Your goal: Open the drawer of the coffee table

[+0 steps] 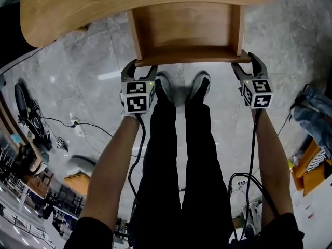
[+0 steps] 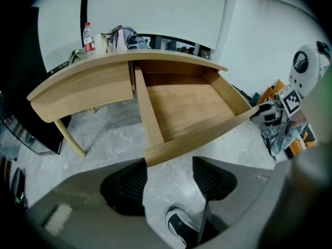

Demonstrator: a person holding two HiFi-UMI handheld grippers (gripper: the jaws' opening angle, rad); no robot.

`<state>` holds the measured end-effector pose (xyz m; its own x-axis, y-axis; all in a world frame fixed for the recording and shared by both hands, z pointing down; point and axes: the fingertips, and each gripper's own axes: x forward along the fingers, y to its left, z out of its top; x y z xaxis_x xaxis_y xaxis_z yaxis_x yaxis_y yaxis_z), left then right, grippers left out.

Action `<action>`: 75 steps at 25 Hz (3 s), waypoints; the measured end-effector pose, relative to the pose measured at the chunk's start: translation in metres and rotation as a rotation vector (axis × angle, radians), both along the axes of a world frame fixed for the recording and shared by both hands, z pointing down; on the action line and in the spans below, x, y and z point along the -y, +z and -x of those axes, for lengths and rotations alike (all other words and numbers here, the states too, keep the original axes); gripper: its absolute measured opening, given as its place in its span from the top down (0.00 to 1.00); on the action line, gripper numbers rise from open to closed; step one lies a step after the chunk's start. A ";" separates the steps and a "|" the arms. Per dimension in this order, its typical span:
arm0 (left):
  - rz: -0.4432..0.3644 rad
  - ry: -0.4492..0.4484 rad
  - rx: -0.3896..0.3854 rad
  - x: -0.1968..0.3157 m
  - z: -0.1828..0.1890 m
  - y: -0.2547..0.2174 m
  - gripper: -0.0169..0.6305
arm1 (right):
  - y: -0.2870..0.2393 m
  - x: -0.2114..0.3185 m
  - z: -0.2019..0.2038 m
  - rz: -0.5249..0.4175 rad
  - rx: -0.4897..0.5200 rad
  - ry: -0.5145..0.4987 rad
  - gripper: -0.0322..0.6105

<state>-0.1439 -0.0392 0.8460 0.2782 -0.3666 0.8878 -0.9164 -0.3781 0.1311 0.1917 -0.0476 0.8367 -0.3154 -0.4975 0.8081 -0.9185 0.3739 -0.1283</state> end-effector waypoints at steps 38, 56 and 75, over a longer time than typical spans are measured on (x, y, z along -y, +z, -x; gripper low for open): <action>-0.774 0.009 -0.331 0.099 -0.068 -0.693 0.97 | -0.688 0.085 0.121 -0.690 0.338 -0.025 0.95; -1.319 0.102 -0.391 0.088 -0.043 -0.959 0.97 | -0.946 0.070 0.159 -1.225 0.181 -0.146 0.95; -1.280 0.162 -0.547 0.073 -0.009 -0.955 0.97 | -0.945 0.044 0.201 -1.229 0.114 -0.130 0.95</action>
